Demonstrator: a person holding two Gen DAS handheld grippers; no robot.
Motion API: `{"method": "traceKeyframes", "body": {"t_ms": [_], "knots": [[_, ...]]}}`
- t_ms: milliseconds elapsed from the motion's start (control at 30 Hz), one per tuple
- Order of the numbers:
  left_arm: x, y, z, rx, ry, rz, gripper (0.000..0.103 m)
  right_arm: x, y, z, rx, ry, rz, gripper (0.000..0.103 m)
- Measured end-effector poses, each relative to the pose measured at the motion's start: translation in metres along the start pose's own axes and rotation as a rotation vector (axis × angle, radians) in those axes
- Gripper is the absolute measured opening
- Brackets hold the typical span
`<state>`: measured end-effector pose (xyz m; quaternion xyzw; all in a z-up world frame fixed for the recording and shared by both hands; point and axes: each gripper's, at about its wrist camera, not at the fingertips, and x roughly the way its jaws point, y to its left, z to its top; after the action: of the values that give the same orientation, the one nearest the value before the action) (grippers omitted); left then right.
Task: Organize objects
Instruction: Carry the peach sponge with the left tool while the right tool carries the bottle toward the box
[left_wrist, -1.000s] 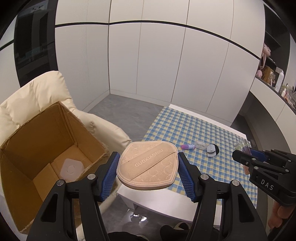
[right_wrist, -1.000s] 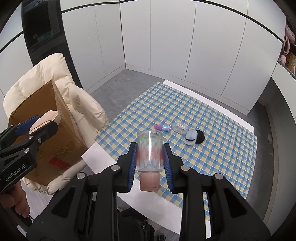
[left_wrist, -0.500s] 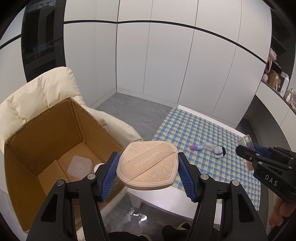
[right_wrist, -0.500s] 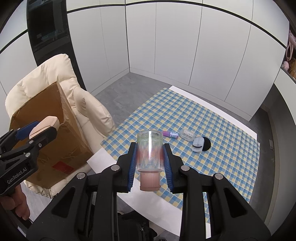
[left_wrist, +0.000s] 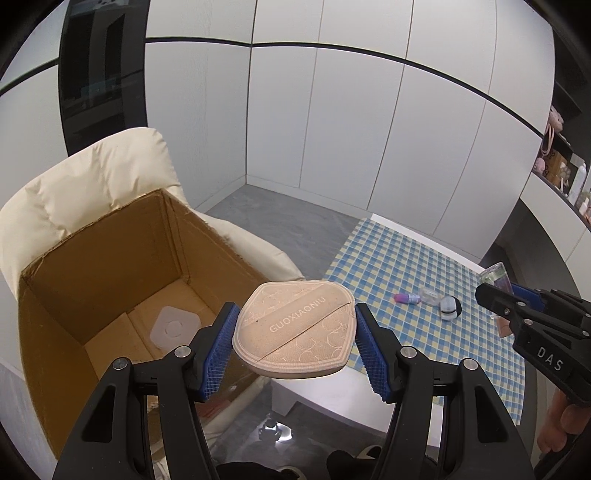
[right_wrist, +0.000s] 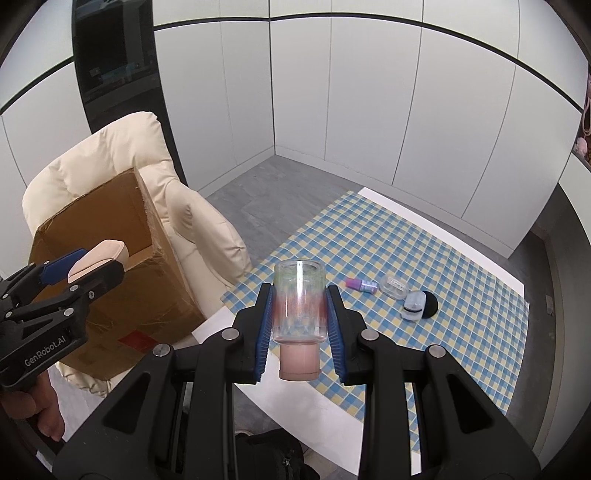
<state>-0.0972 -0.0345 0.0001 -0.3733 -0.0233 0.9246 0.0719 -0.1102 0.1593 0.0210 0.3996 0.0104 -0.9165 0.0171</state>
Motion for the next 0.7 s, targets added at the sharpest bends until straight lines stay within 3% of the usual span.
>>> {"method": "traceKeyframes", "body": {"t_ms": [267, 700], "knots": [[-0.003, 0.01, 0.001, -0.024, 0.002, 0.016, 0.063, -0.006, 0.014, 0.005, -0.029, -0.043, 0.04, 0.029], [-0.006, 0.024, -0.001, -0.05, 0.01, 0.052, 0.063, -0.005, 0.027, 0.008, -0.049, -0.041, 0.058, 0.029]]}}
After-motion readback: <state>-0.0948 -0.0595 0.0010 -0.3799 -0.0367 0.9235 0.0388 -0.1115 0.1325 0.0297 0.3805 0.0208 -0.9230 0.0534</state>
